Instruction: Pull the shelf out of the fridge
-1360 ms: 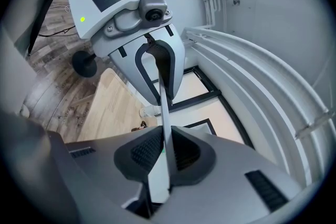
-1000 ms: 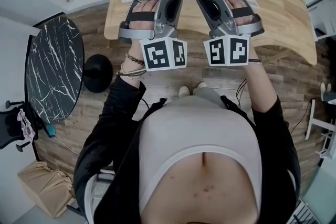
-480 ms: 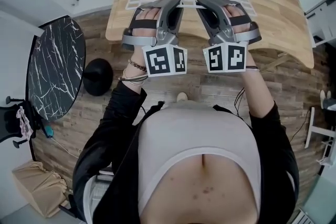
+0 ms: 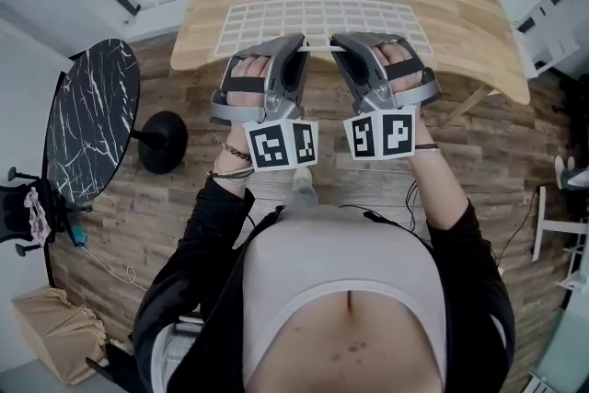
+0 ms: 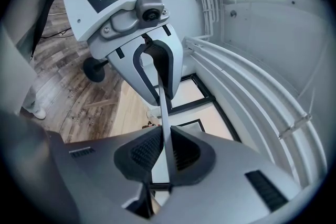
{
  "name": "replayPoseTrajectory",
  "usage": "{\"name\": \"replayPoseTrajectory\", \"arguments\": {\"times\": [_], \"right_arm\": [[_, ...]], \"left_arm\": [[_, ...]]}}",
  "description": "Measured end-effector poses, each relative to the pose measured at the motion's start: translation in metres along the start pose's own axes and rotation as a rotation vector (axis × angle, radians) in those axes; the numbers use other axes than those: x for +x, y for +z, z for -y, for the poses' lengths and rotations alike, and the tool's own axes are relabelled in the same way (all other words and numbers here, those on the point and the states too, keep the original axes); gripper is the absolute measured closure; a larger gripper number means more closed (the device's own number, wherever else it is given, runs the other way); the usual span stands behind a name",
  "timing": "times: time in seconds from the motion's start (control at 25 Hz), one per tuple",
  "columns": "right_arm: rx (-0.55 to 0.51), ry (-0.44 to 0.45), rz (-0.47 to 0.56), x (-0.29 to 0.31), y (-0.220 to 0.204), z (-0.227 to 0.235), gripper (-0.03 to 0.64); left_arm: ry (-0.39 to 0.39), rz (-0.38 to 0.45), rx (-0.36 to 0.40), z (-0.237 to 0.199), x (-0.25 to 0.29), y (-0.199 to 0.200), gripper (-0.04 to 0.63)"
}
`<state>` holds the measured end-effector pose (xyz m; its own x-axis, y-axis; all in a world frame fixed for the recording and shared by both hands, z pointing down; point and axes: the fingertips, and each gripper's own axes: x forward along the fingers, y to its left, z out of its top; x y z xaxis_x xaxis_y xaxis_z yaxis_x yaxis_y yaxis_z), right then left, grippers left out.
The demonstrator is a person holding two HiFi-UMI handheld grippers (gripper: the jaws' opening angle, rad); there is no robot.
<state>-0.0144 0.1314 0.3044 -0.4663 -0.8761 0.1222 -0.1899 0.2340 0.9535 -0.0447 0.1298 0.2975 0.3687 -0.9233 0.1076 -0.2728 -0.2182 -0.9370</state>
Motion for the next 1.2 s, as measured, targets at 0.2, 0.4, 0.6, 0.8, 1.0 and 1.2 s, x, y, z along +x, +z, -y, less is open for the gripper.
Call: {"name": "replayPoseTrajectory", "arguments": {"times": [0.2, 0.4, 0.6, 0.8, 1.0, 1.2], "right_arm": [[0.018, 0.017, 0.02, -0.055, 0.003, -0.014, 0.558], [0.022, 0.029, 0.024, -0.084, 0.011, -0.022, 0.558], [0.016, 0.013, 0.018, -0.094, 0.019, -0.015, 0.558], [-0.001, -0.011, 0.013, -0.092, 0.028, -0.006, 0.558], [-0.001, -0.009, 0.0, -0.083, 0.038, -0.009, 0.558], [-0.013, -0.007, 0.003, -0.081, 0.039, -0.01, 0.558]], "left_arm": [[0.002, -0.021, -0.011, 0.022, -0.041, 0.033, 0.526], [-0.001, -0.033, -0.025, 0.031, -0.067, 0.048, 0.525], [0.012, -0.015, -0.022, 0.024, -0.079, 0.053, 0.523], [0.03, 0.011, -0.013, 0.012, -0.082, 0.05, 0.523], [0.016, 0.026, -0.016, 0.008, -0.084, 0.038, 0.523], [0.012, 0.028, -0.02, 0.008, -0.083, 0.035, 0.522]]}}
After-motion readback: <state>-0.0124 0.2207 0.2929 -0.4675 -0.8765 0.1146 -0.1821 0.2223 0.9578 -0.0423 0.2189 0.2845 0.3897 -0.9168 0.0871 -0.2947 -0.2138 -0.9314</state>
